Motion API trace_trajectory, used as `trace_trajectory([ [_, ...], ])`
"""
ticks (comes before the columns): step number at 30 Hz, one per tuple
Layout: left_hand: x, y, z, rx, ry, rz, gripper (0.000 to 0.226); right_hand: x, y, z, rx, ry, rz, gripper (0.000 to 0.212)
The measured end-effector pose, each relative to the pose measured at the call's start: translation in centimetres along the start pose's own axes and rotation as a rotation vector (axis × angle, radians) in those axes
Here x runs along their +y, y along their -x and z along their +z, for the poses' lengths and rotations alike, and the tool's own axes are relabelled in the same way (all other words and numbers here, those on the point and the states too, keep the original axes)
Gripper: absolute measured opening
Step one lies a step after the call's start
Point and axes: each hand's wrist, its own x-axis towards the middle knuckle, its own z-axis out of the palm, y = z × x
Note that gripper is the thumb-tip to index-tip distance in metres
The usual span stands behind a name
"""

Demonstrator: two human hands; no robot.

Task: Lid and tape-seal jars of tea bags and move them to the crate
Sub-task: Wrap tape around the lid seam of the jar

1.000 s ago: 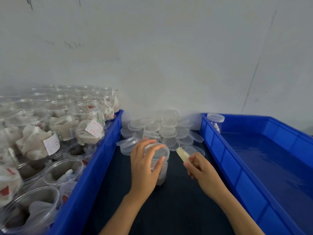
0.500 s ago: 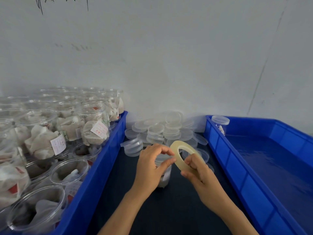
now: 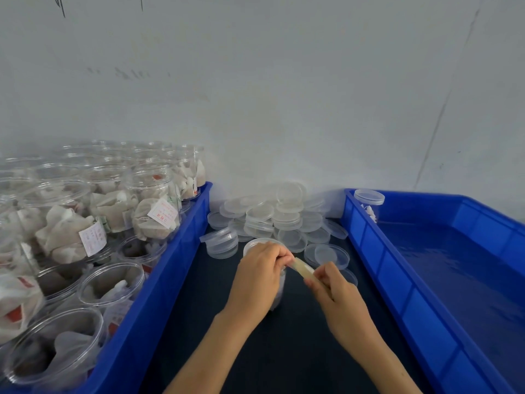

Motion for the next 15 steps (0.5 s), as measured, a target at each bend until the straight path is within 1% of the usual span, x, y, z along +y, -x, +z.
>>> trace_trajectory([
  [1,0.0,0.0,0.1,-0.017,-0.001,0.003,0.012,0.1,0.0,0.1,-0.003,0.005,0.005,0.011],
  [2,0.0,0.1,0.3,-0.037,-0.001,0.013,0.012,0.2,-0.1,0.1,-0.007,0.000,0.004,0.014],
  [4,0.1,0.4,0.6,-0.086,-0.007,0.030,0.012,0.4,-0.1,0.1,-0.044,-0.002,-0.025,0.037],
  [5,0.2,0.6,0.8,-0.109,-0.019,0.045,0.012,0.4,-0.1,0.0,-0.077,0.015,-0.037,0.041],
  [7,0.2,0.7,1.2,-0.149,-0.063,0.084,0.011,0.5,-0.2,-0.1,-0.127,0.045,-0.024,0.040],
  [10,0.3,1.1,1.6,-0.185,-0.095,0.107,0.012,0.9,-0.2,0.1,-0.122,0.057,0.005,0.031],
  [12,0.4,1.4,1.8,-0.154,-0.104,0.145,0.008,1.3,-0.1,0.4,-0.128,0.082,0.011,0.024],
  [14,0.6,1.9,1.9,-0.093,-0.127,0.201,0.003,1.6,-0.2,0.4,-0.182,0.133,0.023,0.019],
  [15,0.8,2.2,2.0,-0.057,-0.136,0.219,0.007,1.8,-0.4,0.3,-0.225,0.156,0.048,0.017],
])
